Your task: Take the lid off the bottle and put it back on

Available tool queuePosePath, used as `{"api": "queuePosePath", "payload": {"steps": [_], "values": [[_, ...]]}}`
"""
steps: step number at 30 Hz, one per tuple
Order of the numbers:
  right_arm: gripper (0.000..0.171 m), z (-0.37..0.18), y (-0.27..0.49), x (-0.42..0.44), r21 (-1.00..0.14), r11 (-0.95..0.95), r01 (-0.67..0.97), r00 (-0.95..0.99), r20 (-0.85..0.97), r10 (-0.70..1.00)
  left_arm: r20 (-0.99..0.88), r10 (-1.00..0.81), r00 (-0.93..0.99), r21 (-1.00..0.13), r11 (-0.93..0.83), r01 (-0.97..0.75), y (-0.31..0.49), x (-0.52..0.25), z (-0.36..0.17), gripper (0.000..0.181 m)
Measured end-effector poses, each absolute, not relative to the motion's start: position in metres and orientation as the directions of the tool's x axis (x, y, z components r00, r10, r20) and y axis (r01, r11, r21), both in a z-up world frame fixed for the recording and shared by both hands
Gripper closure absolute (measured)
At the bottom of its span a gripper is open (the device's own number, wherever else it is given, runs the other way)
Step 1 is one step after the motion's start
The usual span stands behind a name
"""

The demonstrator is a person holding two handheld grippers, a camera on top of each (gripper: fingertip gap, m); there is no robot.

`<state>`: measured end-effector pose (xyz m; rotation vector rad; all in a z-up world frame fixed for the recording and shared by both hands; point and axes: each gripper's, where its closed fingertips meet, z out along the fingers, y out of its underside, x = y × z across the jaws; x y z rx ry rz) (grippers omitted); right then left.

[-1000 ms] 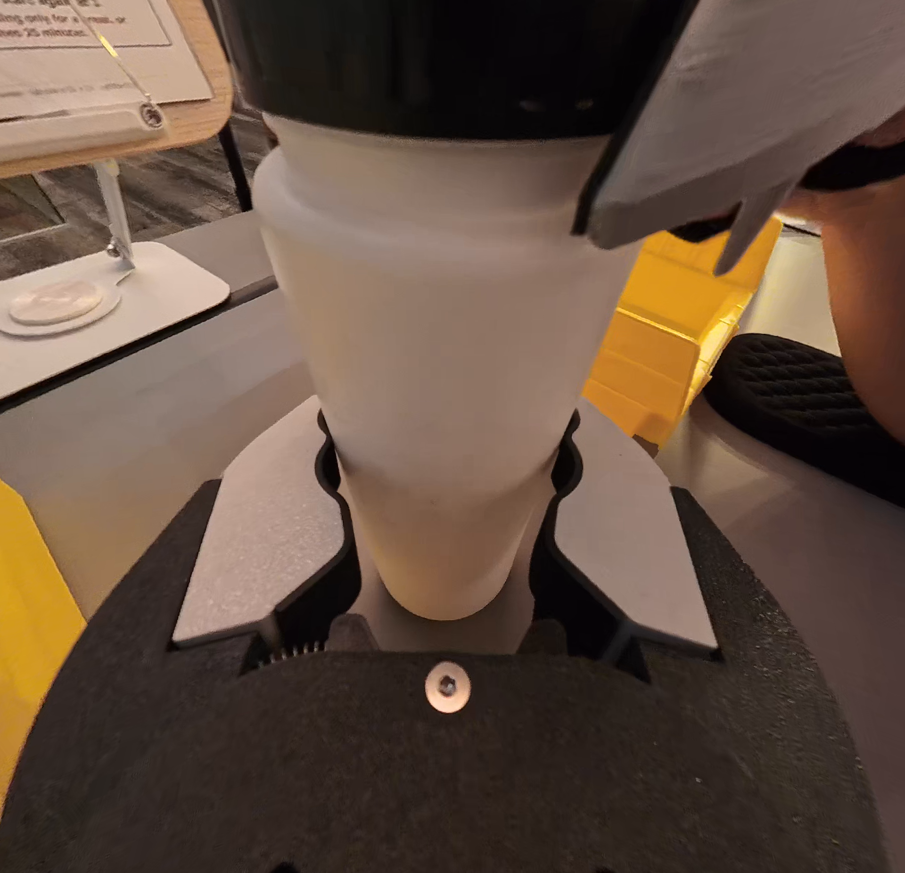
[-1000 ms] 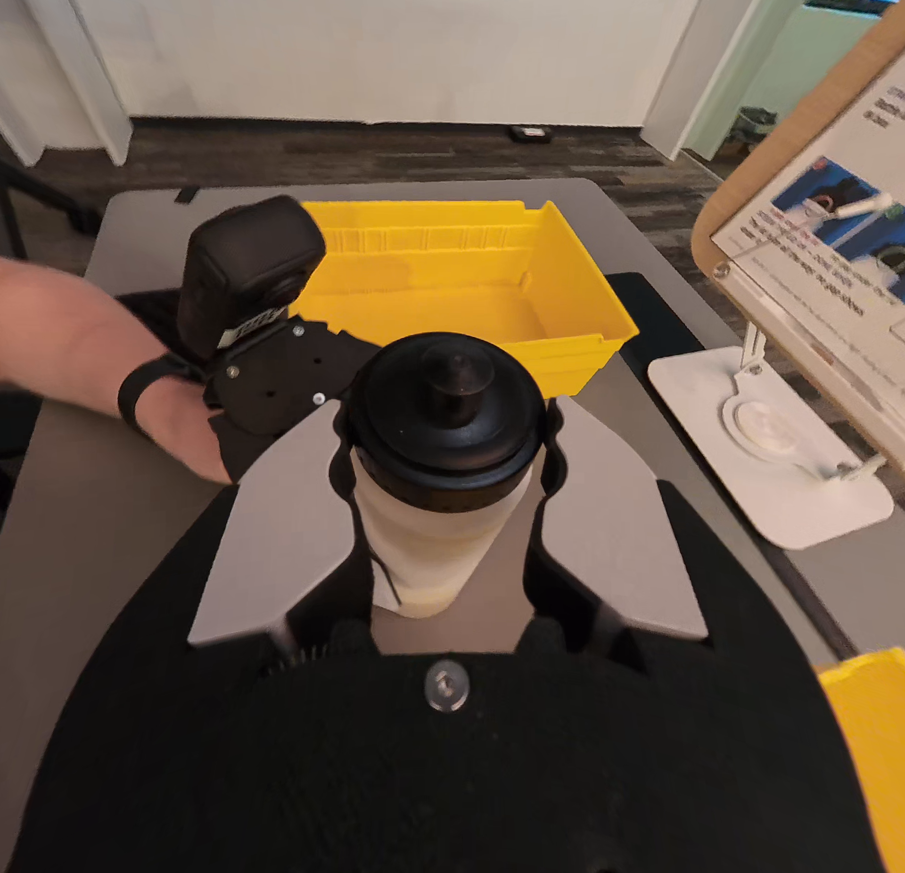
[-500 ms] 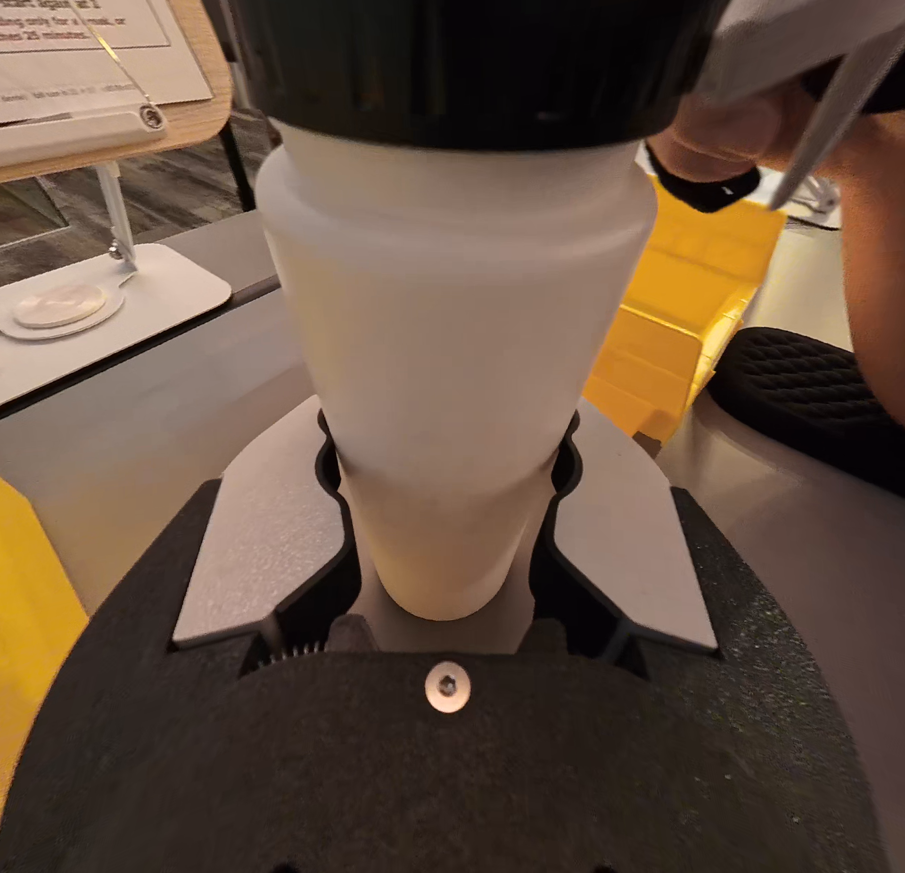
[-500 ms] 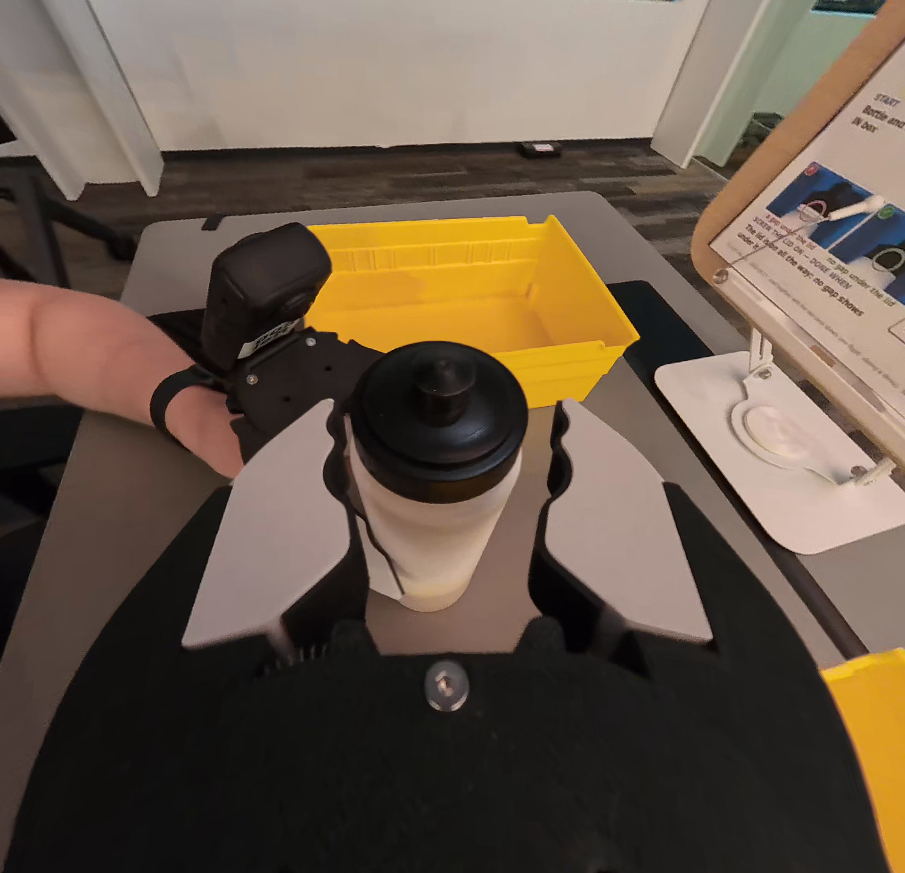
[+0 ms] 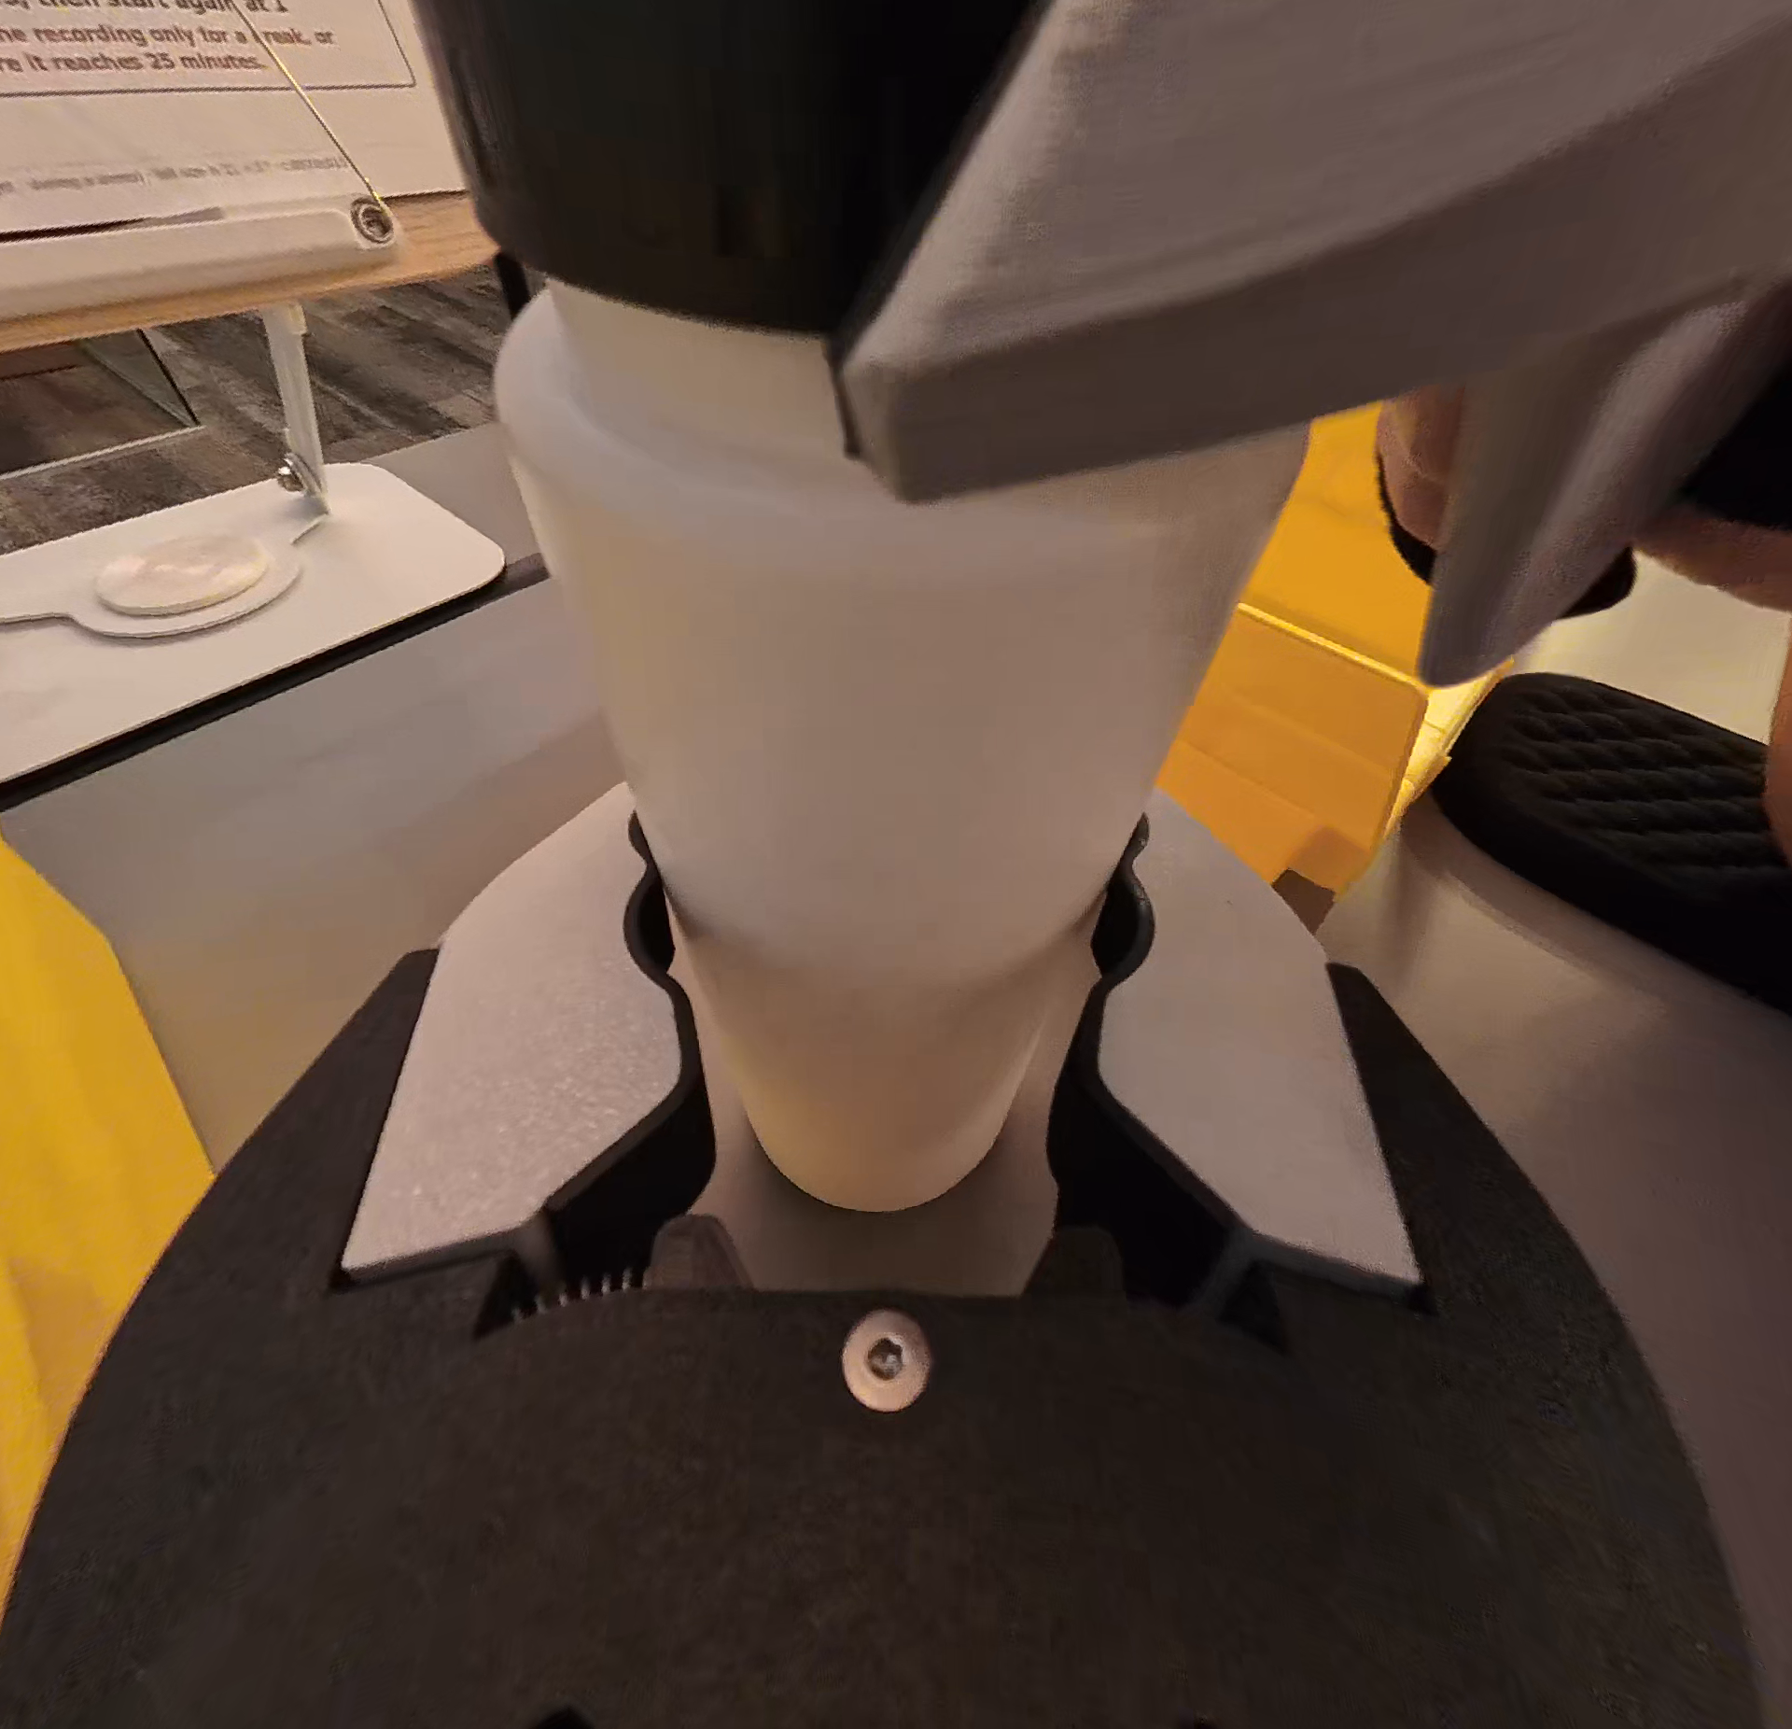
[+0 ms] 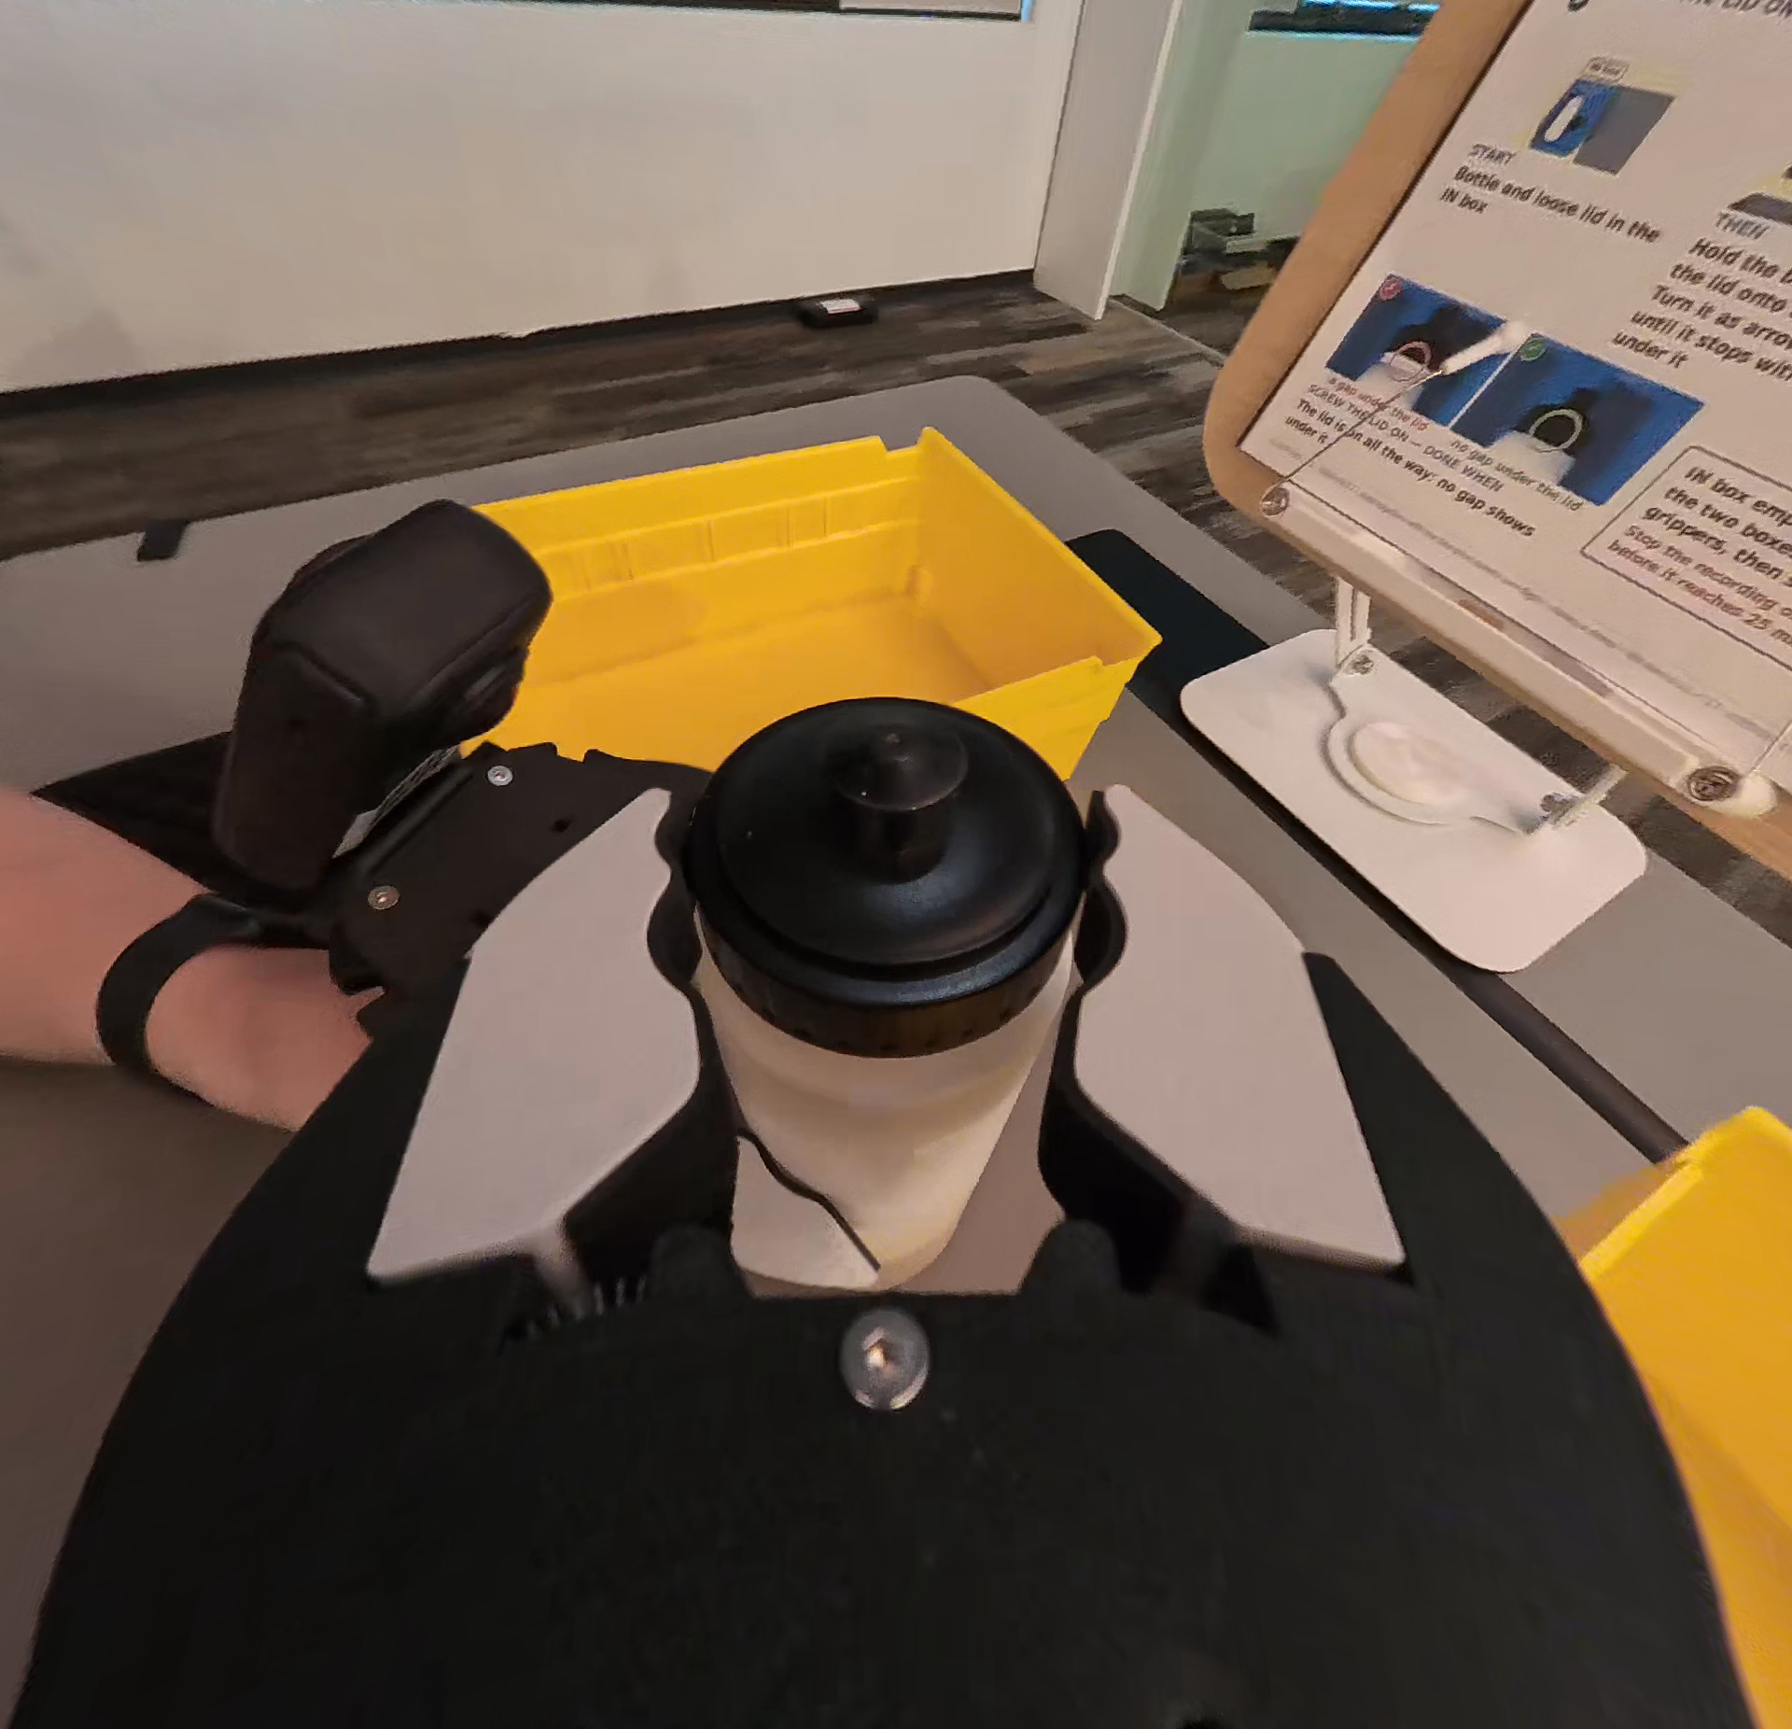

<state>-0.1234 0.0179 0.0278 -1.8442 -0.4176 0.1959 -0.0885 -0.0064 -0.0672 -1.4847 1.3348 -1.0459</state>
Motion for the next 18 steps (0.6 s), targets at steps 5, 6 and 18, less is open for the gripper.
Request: {"api": "queuePosePath", "payload": {"steps": [5, 6, 18], "values": [[0.084, 0.033, 0.005, -0.125, -0.935, -0.264, 0.238, 0.831, 0.055, 0.553, 0.003, -0.999, 0.037, -0.958, -0.014, -0.287, -0.012, -0.086, -0.068, 0.095], [0.083, 0.033, 0.000, -0.126, -0.931, -0.265, 0.249, 0.797, 0.042, 0.602, 0.004, -1.000, 0.021, -0.959, -0.010, -0.284, -0.014, -0.085, -0.068, 0.095], [0.096, 0.025, 0.008, -0.117, -0.910, -0.347, 0.230, 0.901, 0.064, 0.429, 0.031, -0.998, 0.061, -0.956, -0.048, -0.288, -0.008, -0.087, -0.068, 0.095]]}}
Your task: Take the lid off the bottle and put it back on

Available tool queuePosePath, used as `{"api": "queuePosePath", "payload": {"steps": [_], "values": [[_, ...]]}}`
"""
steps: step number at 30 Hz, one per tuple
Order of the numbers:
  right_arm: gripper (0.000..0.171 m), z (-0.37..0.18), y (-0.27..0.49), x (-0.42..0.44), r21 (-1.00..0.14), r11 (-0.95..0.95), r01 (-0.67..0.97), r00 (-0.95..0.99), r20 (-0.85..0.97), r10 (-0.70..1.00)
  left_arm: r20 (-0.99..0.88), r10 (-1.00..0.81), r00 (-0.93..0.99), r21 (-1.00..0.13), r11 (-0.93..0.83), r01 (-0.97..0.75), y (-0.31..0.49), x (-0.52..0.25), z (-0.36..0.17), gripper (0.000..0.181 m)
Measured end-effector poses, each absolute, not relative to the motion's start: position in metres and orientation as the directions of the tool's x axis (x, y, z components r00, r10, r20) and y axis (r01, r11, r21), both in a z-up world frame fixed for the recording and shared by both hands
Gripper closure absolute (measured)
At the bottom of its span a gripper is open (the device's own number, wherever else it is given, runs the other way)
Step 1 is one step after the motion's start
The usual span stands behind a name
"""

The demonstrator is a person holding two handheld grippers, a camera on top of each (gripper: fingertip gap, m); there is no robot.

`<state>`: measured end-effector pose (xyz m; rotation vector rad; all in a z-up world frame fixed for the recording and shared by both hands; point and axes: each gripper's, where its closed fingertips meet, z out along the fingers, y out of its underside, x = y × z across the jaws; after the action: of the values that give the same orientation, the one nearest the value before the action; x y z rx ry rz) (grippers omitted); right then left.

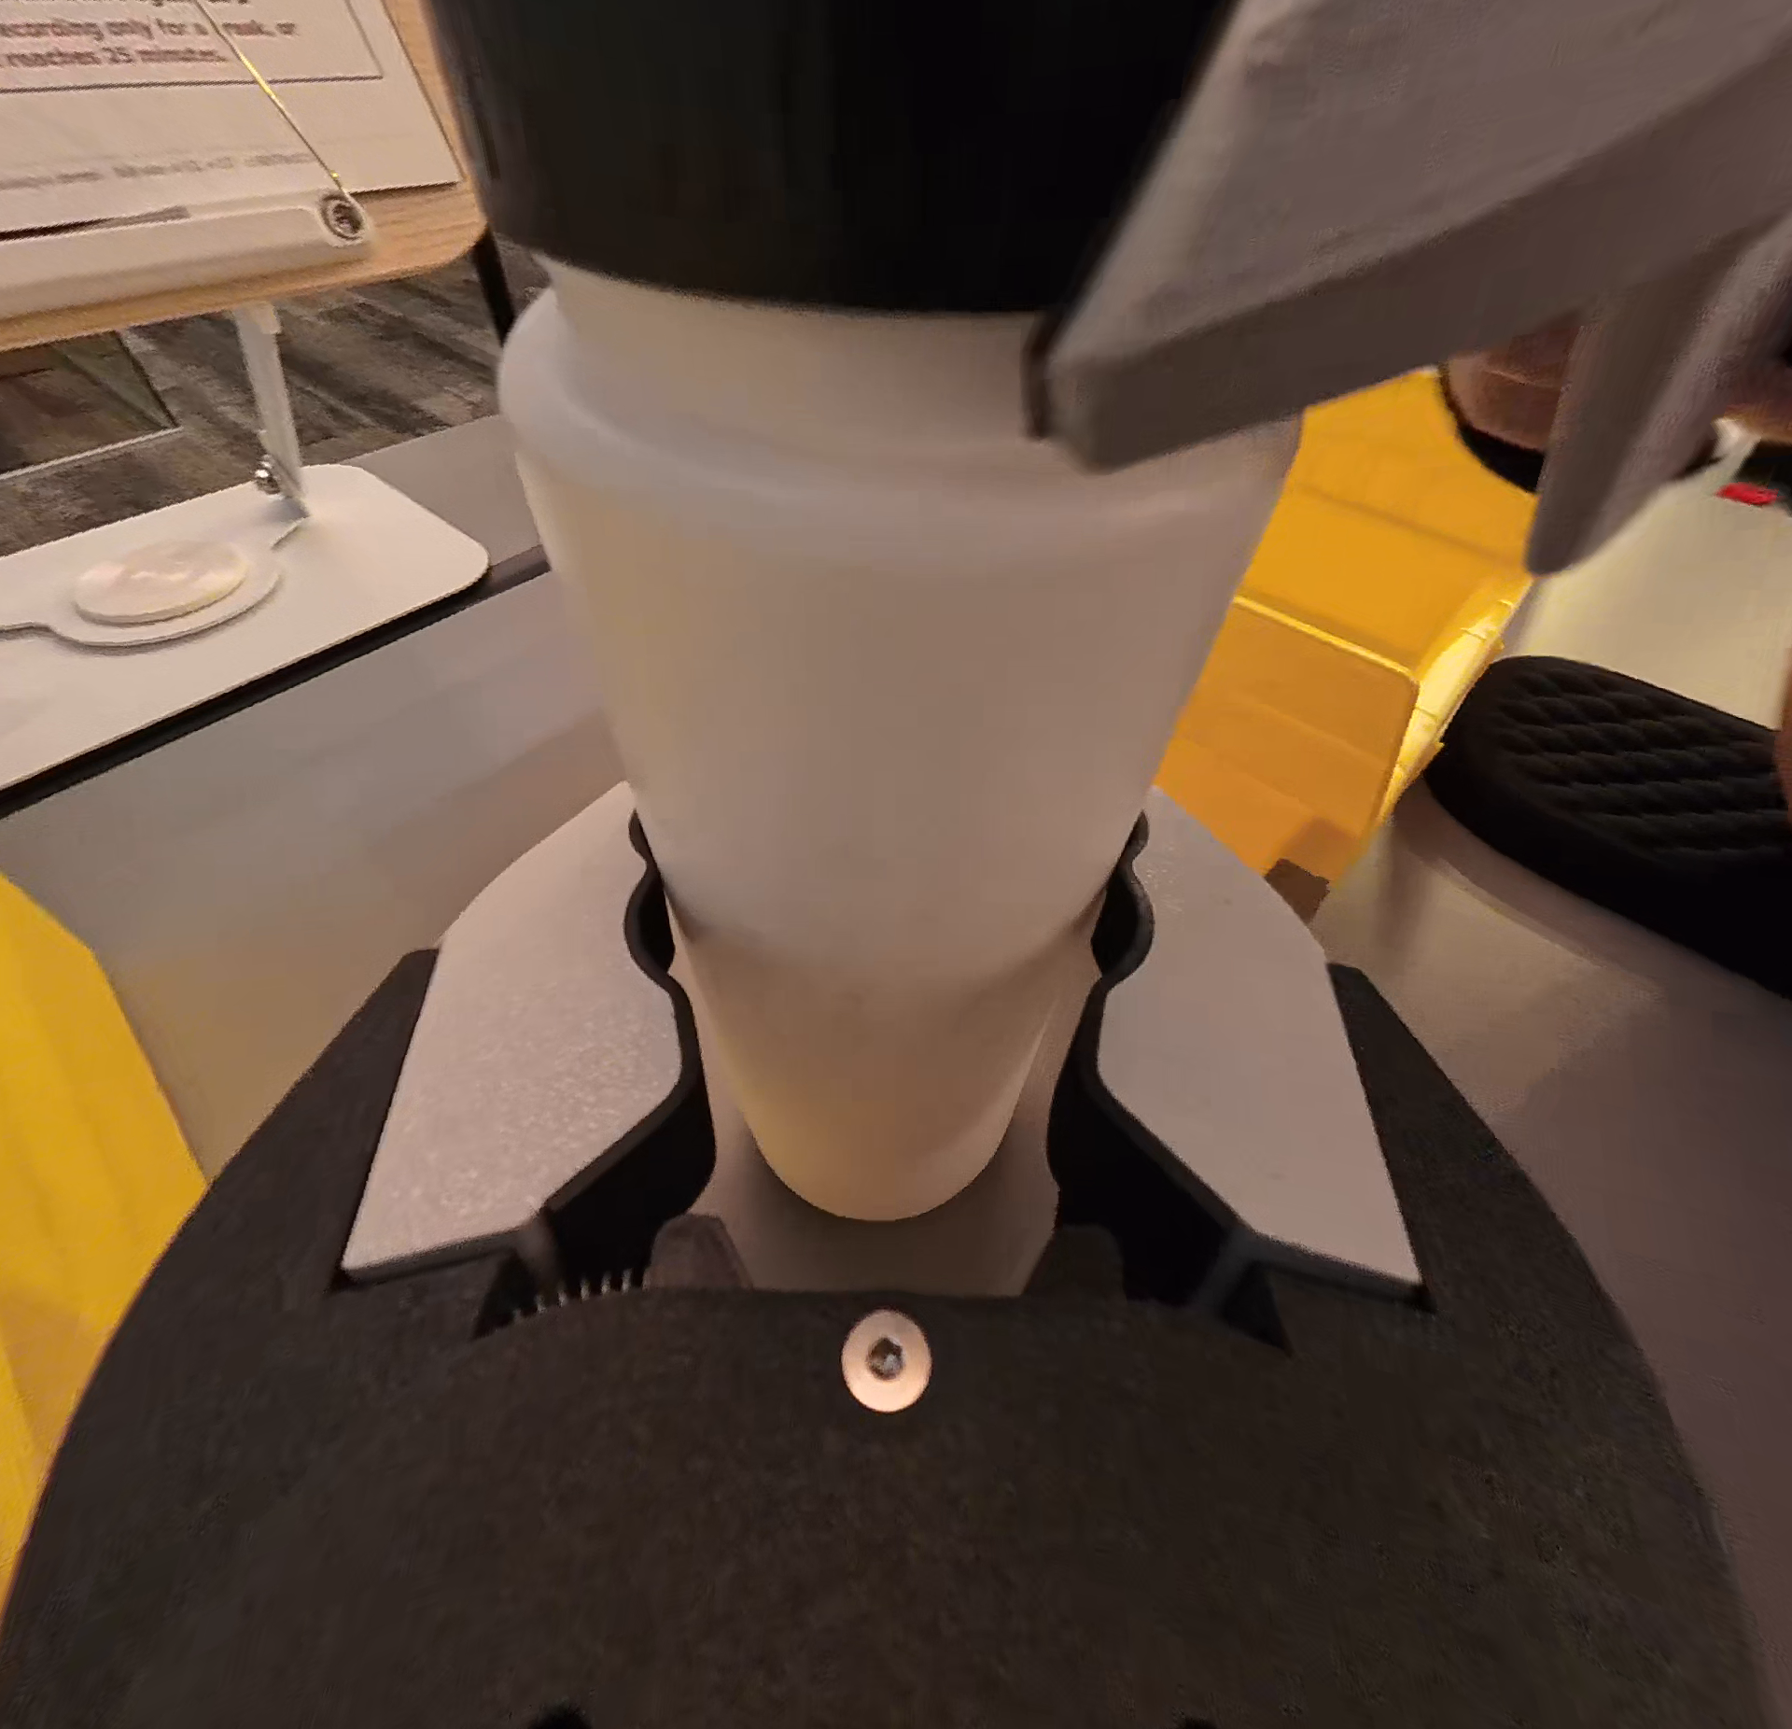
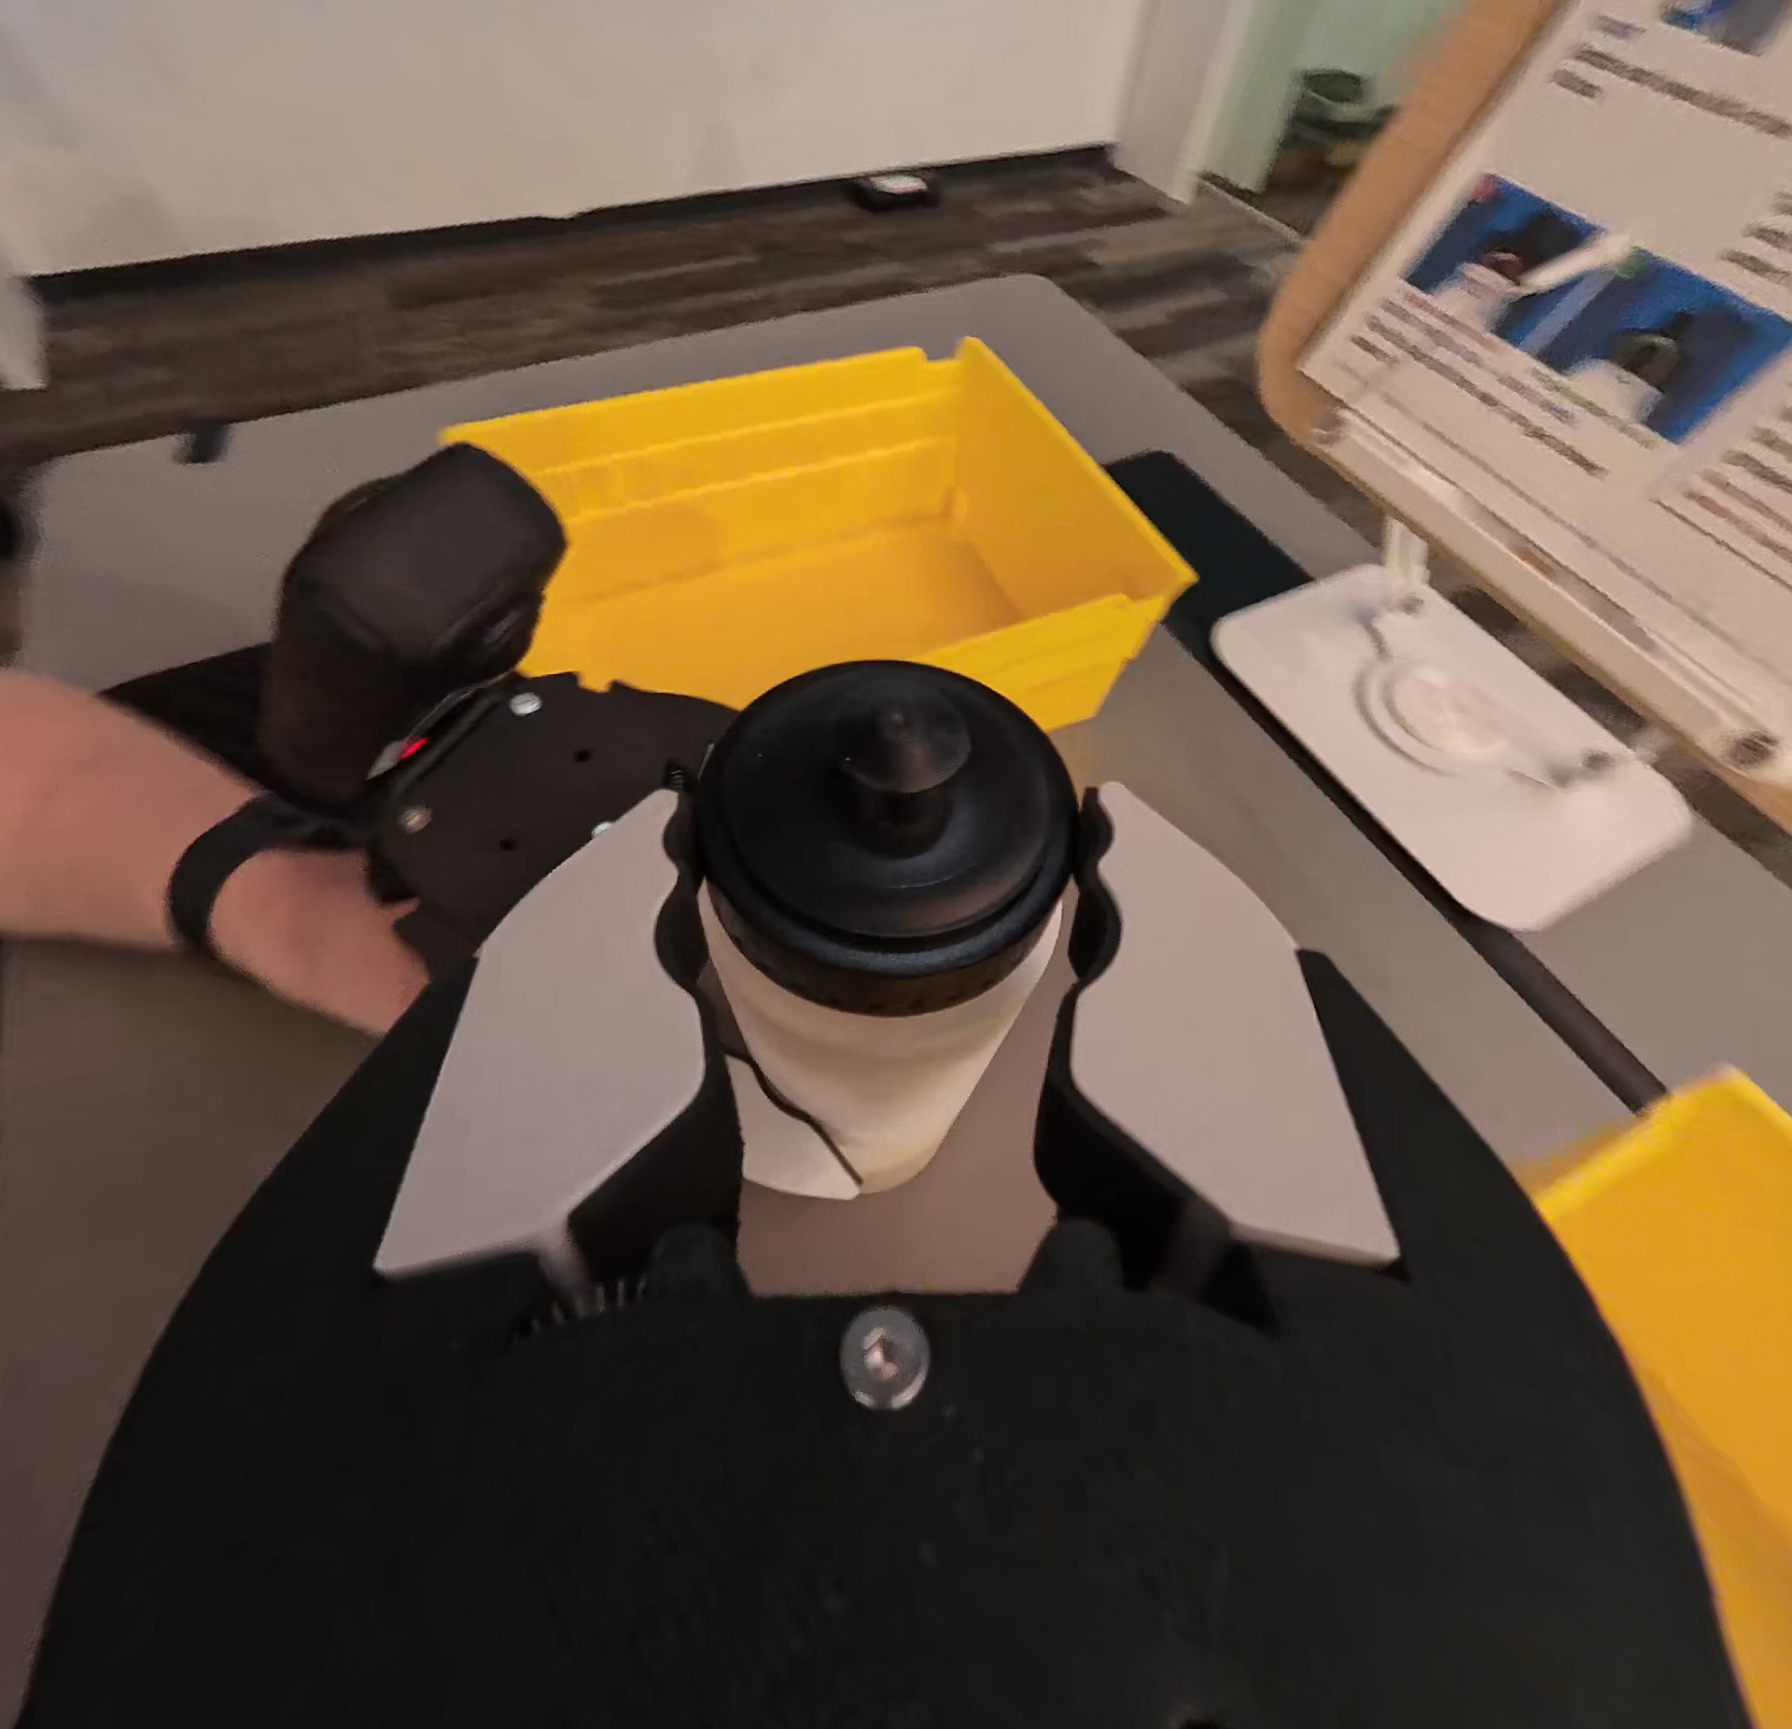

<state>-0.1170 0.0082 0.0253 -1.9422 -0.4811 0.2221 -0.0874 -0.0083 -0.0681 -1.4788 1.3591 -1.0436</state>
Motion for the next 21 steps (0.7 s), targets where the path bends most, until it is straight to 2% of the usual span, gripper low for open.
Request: {"api": "queuePosePath", "payload": {"steps": [4, 6, 10, 16, 19, 21], "values": [[0.096, 0.028, 0.010, -0.122, -0.911, -0.313, 0.267, 0.934, 0.165, 0.317, 0.034, -0.996, 0.078, -0.957, -0.055, -0.284, -0.006, -0.089, -0.067, 0.095], [0.096, 0.025, 0.010, -0.119, -0.898, -0.327, 0.295, 0.916, 0.168, 0.363, 0.040, -0.997, 0.062, -0.957, -0.056, -0.283, -0.006, -0.088, -0.067, 0.095], [0.089, 0.026, -0.002, -0.119, -0.899, -0.339, 0.277, 0.828, 0.045, 0.558, 0.038, -0.999, 0.022, -0.959, -0.043, -0.281, -0.011, -0.086, -0.068, 0.095], [0.100, 0.029, -0.008, -0.114, -0.910, -0.258, 0.325, 0.746, 0.079, 0.661, 0.014, -0.999, -0.031, -0.959, -0.004, -0.283, -0.020, -0.083, -0.068, 0.095], [0.100, 0.029, -0.004, -0.114, -0.910, -0.286, 0.300, 0.781, 0.062, 0.622, 0.023, -1.000, 0.006, -0.957, -0.024, -0.291, -0.015, -0.085, -0.068, 0.095], [0.099, 0.030, 0.005, -0.112, -0.919, -0.343, 0.193, 0.861, -0.009, 0.509, 0.035, -0.998, 0.044, -0.957, -0.046, -0.285, -0.008, -0.086, -0.067, 0.095]]}}
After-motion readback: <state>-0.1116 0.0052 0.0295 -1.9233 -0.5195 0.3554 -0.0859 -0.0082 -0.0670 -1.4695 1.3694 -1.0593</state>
